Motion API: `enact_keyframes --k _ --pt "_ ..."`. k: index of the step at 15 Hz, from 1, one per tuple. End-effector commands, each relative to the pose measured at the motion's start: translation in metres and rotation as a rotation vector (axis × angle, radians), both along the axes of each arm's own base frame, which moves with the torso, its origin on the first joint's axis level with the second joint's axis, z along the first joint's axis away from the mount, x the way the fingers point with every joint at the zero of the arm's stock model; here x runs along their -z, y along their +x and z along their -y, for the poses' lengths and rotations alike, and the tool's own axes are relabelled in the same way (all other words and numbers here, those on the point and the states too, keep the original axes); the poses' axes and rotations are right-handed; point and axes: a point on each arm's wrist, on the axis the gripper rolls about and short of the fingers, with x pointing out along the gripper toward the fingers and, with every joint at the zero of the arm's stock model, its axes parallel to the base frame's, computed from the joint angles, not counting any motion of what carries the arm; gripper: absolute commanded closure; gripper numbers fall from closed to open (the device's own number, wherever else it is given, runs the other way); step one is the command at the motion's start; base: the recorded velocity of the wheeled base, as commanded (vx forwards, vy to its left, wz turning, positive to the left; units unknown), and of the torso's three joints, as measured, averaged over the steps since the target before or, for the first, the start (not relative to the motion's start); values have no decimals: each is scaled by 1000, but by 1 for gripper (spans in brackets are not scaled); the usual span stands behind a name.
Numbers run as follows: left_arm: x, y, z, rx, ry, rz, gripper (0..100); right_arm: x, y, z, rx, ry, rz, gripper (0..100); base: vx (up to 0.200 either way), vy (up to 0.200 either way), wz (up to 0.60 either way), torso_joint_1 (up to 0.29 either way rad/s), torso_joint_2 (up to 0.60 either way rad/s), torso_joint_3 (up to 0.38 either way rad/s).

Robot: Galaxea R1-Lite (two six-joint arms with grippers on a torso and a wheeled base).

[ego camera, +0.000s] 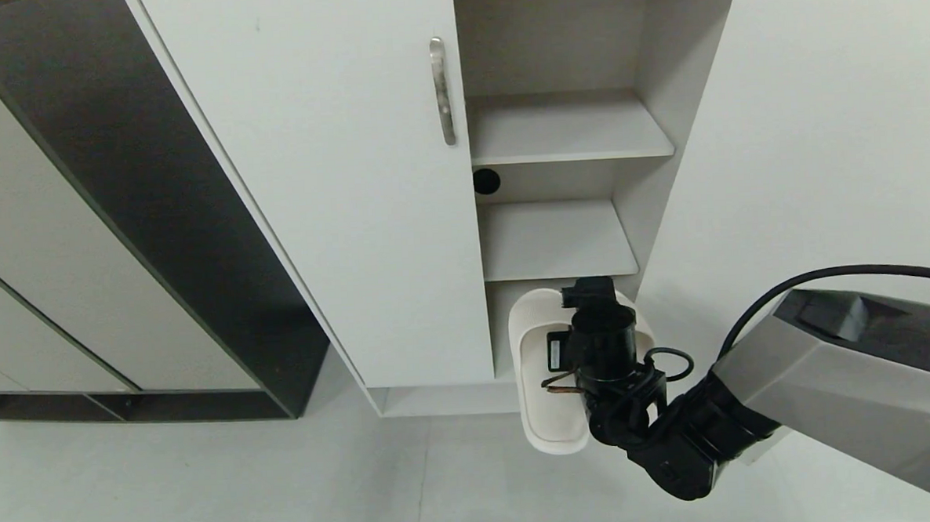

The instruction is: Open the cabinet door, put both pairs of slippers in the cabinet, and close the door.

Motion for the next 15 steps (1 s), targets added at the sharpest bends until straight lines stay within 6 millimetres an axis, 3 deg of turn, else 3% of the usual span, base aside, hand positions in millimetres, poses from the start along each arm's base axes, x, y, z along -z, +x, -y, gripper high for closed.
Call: enact_keyframes --k 1,8,15 --pt "0 0 0 0 0 -1 100 8 0 0 -2 -20 4 100 0 0 0 0 0 0" --pt "0 0 0 0 0 -1 100 11 2 1 -3 -21 16 100 0 0 0 0 0 0" --pt "0 0 0 0 -2 -1 100 8 3 2 3 -15 23 100 200 0 0 2 2 2"
